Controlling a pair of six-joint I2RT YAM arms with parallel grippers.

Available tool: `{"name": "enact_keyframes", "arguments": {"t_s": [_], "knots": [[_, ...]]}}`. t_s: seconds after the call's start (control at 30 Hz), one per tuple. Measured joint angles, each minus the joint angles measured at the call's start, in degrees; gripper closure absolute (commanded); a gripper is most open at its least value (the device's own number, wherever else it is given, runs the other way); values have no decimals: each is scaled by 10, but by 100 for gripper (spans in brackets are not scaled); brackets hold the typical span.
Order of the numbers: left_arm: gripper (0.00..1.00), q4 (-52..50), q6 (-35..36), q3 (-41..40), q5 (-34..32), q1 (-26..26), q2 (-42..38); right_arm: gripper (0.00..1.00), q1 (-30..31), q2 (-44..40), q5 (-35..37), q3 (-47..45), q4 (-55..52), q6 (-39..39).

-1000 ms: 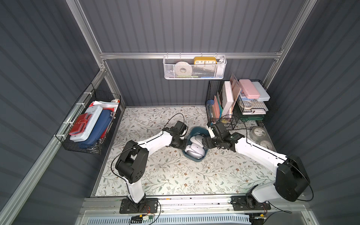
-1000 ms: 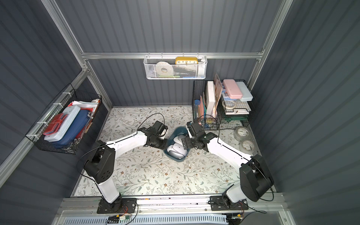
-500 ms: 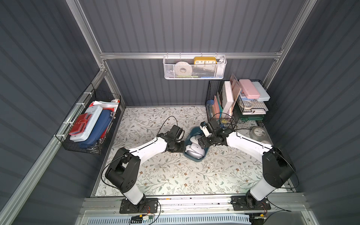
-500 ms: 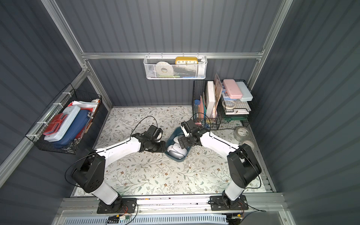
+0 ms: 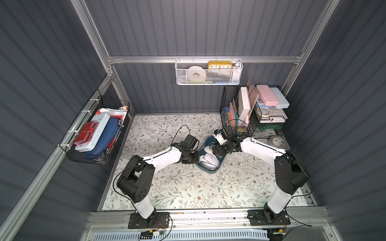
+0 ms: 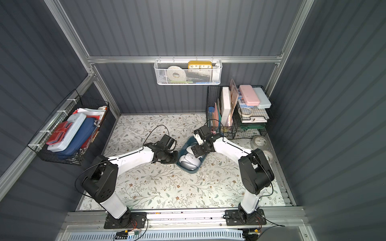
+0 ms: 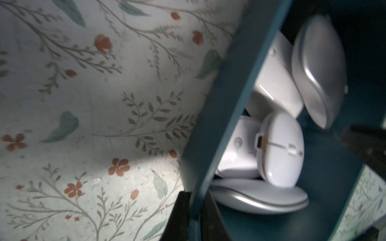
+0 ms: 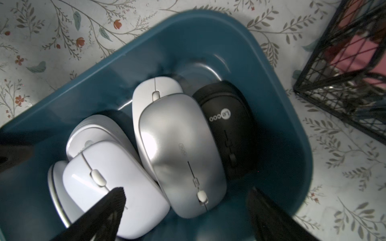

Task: Take out the mouse from the storage box
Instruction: Adjust the storage box at the center of the board.

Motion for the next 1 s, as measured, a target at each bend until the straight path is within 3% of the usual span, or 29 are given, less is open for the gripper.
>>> {"name": "enact_keyframes", "arguments": {"t_s": [0.53,0.77,1.0], "knots": [[100,-111,201,198,0,39,121,3,0,2,7,0,-3,1],[100,-115,248,209,11,45,126,4,-18,22,2,0,-1,7],[92,-115,252,212,13,51,139,9,-33,45,-18,8,-2,11]]}}
